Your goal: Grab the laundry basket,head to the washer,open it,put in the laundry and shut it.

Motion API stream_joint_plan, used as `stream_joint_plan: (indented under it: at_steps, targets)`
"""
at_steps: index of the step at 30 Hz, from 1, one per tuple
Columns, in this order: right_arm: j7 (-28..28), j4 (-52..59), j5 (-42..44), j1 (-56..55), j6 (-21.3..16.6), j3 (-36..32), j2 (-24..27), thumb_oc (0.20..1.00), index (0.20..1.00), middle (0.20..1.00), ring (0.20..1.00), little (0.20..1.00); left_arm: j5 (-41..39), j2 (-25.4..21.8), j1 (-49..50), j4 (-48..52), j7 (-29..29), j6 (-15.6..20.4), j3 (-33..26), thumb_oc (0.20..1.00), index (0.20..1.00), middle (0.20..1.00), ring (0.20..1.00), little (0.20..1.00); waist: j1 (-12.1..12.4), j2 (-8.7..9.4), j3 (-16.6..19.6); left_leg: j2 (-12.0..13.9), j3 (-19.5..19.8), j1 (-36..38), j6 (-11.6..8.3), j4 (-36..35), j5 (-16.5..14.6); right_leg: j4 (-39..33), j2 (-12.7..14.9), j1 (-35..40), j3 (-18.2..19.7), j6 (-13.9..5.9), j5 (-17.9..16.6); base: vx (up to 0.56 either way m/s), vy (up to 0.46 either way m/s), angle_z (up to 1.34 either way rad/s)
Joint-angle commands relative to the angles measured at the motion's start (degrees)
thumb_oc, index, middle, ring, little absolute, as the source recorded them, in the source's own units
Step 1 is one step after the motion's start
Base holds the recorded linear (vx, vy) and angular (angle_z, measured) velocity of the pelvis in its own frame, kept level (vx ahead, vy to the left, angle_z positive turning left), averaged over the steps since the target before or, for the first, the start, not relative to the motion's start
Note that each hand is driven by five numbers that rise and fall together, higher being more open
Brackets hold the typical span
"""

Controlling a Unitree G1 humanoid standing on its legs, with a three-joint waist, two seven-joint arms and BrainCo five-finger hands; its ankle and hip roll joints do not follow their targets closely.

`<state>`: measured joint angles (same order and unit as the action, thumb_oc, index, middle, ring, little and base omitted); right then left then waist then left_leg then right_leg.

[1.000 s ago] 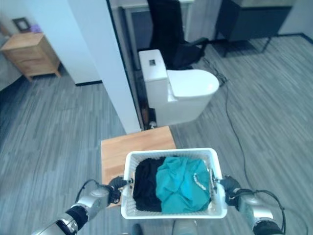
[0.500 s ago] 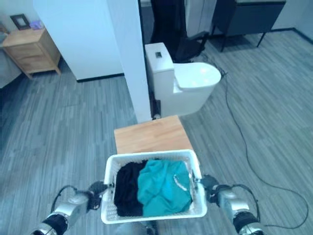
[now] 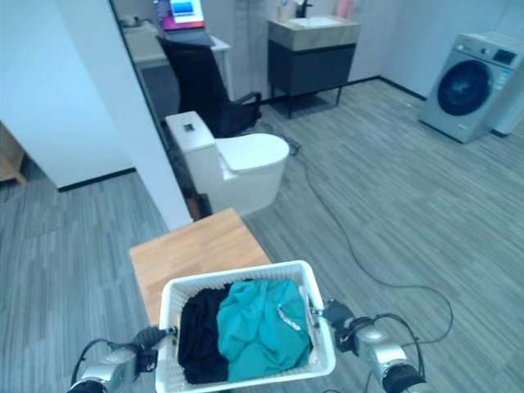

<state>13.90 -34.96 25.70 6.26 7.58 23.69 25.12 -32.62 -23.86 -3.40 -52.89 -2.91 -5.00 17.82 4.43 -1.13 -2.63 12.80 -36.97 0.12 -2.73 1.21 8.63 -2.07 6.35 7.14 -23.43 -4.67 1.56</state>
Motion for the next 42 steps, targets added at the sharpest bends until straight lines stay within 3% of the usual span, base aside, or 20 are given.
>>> stream_joint_plan:
  at_steps: [1, 3, 5, 8, 9, 11, 17, 30, 36, 38, 39, 40, 42]
  targets:
    - [11.5, 8.1, 1.2, 2.3, -1.8, 7.6, -3.0, 0.2, 0.2, 0.2, 0.2, 0.2, 0.4, 5.7, -10.9, 0.3, -4.0, 4.8, 1.0, 0.2, 0.2, 0.2, 0.2, 0.2, -0.9, -1.23, -2.8, 1.3, 8.6, -2.7, -5.08, -1.1, 5.7, -0.2, -1.1, 0.9, 0.6, -1.77, -0.6, -0.07, -0.065, -1.24]
    - [11.8, 8.1, 1.1, 2.5, -1.8, 7.8, -2.5, 0.2, 0.2, 0.2, 0.2, 0.2, 0.4, 6.0, -11.0, 0.5, -4.0, 5.2, 1.2, 0.2, 0.2, 0.2, 0.2, 0.2, -0.7, -1.53, -3.4, 1.0, 10.8, -3.8, -4.36, -0.2, 6.3, -0.5, -1.2, 0.2, 0.8, -1.3, -1.7, -0.13, -0.032, -0.45]
    - [12.2, 8.3, 0.5, 2.6, -1.5, 8.0, -0.9, 0.2, 0.2, 0.2, 0.2, 0.2, 0.1, 5.9, -10.6, 1.7, -3.9, 5.4, 1.6, 0.2, 0.2, 0.2, 0.2, 0.2, -0.4, -1.25, -4.2, -1.3, 18.3, -5.1, -3.87, 1.3, 4.1, -1.2, -0.7, -0.6, 2.6, -1.65, -3.1, -0.13, -0.056, -0.67]
    - [12.2, 8.0, 1.1, 3.3, -0.8, 7.2, 0.1, 0.2, 0.2, 0.2, 0.2, 0.2, -1.6, 5.3, -10.8, 6.4, -3.6, 6.0, 3.0, 0.2, 0.2, 0.2, 0.2, 0.2, 2.0, -1.74, -5.0, -7.7, 33.0, -5.1, -1.91, 3.4, -1.6, -2.1, -0.4, -2.1, 8.2, -2.38, -4.9, 0.0, -0.058, -1.17]
    - [12.2, 7.8, 1.3, 3.1, -0.9, 6.7, -0.2, 0.2, 0.2, 0.2, 0.2, 0.2, -2.3, 5.4, -11.1, 6.9, -3.2, 6.1, 3.5, 0.2, 0.2, 0.2, 0.2, 0.2, 2.0, -1.98, -4.7, -8.0, 33.4, -5.0, -1.63, 3.1, -1.6, -1.9, -0.5, -2.2, 8.4, -2.3, -5.0, 0.06, 0.013, -1.54]
    - [11.7, 6.8, 1.8, 0.7, -1.2, 4.6, -0.5, 0.2, 0.2, 0.2, 0.2, 0.2, -1.6, 5.8, -11.4, 7.2, -3.2, 5.6, 5.3, 0.2, 0.2, 0.2, 0.2, 0.2, 1.3, -2.61, -3.8, -8.7, 33.4, -4.3, -0.92, 2.2, -1.3, -1.1, -0.6, -1.3, 8.0, -1.81, -4.2, 0.15, 0.094, -0.61]
    - [11.8, 4.5, 1.2, -0.8, -1.0, 3.3, 0.0, 0.2, 0.2, 0.2, 0.2, 0.2, -0.4, 6.4, -12.3, 4.8, -4.1, 5.3, 7.1, 0.2, 0.2, 0.2, 0.2, 0.2, 0.5, -2.34, -2.9, -10.7, 32.4, -1.6, 0.13, 0.2, -2.5, -0.2, 0.3, -0.1, 8.3, -2.15, -3.2, 0.09, 0.081, 0.19]
    - [14.3, 7.4, -0.1, -3.1, -0.8, 2.0, 0.5, 0.2, 0.2, 0.2, 0.2, 0.2, 0.5, 7.2, -10.4, 5.7, -4.4, 6.4, 5.1, 0.2, 0.2, 0.2, 0.2, 0.2, -4.4, -3.56, -3.6, -12.9, 23.5, 2.8, 2.19, -2.8, -6.2, 1.8, 2.8, -5.4, 18.1, -4.84, -5.9, 0.03, 0.098, -0.37]
    - [13.7, 3.5, 0.3, -0.1, -0.9, 2.4, -0.4, 0.2, 0.2, 0.2, 0.2, 0.2, 0.3, 7.2, -11.1, 6.9, -4.1, 6.7, 6.4, 0.2, 0.2, 0.2, 0.2, 0.2, -6.4, -3.19, -3.9, -13.7, 20.2, 4.5, 2.85, -5.6, -6.0, 4.0, 3.9, -8.7, 20.7, -6.5, -8.8, -0.01, 0.043, -0.46]
    - [13.6, 2.2, 0.5, 1.4, -0.7, 3.1, -1.5, 0.2, 0.2, 0.2, 0.2, 0.2, 0.2, 7.0, -11.5, 6.2, -4.0, 6.6, 6.1, 0.2, 0.2, 0.2, 0.2, 0.2, -5.7, -3.12, -4.1, -13.4, 19.2, 4.6, 3.05, -5.5, -6.1, 5.6, 4.4, -9.6, 18.9, -6.55, -8.7, -0.02, -0.027, -0.5]
    - [13.7, 1.9, 0.2, 2.1, -0.9, 3.6, -1.8, 0.2, 0.2, 0.2, 0.2, 0.2, 0.0, 6.8, -11.7, 6.1, -3.8, 6.7, 6.0, 0.2, 0.2, 0.2, 0.2, 0.2, -4.9, -3.09, -4.3, -12.9, 18.2, 4.7, 2.95, -5.2, -6.3, 7.7, 4.8, -10.2, 14.0, -6.43, -8.1, -0.09, -0.023, -0.74]
    - [13.9, 1.4, 0.1, 3.3, -0.7, 4.4, -2.1, 0.2, 0.2, 0.2, 0.2, 0.2, 0.0, 6.4, -12.1, 5.7, -4.0, 5.9, 5.0, 0.2, 0.2, 0.2, 0.2, 0.2, -3.8, -3.01, -4.8, -11.8, 16.3, 4.6, 2.76, -3.8, -7.2, 13.7, 5.9, -11.3, 1.9, -5.39, -5.9, -0.1, -0.034, -1.05]
    - [14.8, 1.5, 0.1, 3.4, -0.2, 5.0, -2.2, 0.2, 0.2, 0.2, 0.2, 0.2, -0.5, 5.8, -12.2, 5.9, -3.8, 5.8, 4.3, 0.2, 0.2, 0.2, 0.2, 0.2, -3.7, -2.16, -4.8, -11.7, 15.5, 4.6, 2.86, -3.1, -7.9, 14.1, 5.5, -11.7, -0.5, -5.08, -5.5, -0.05, -0.08, -0.91]
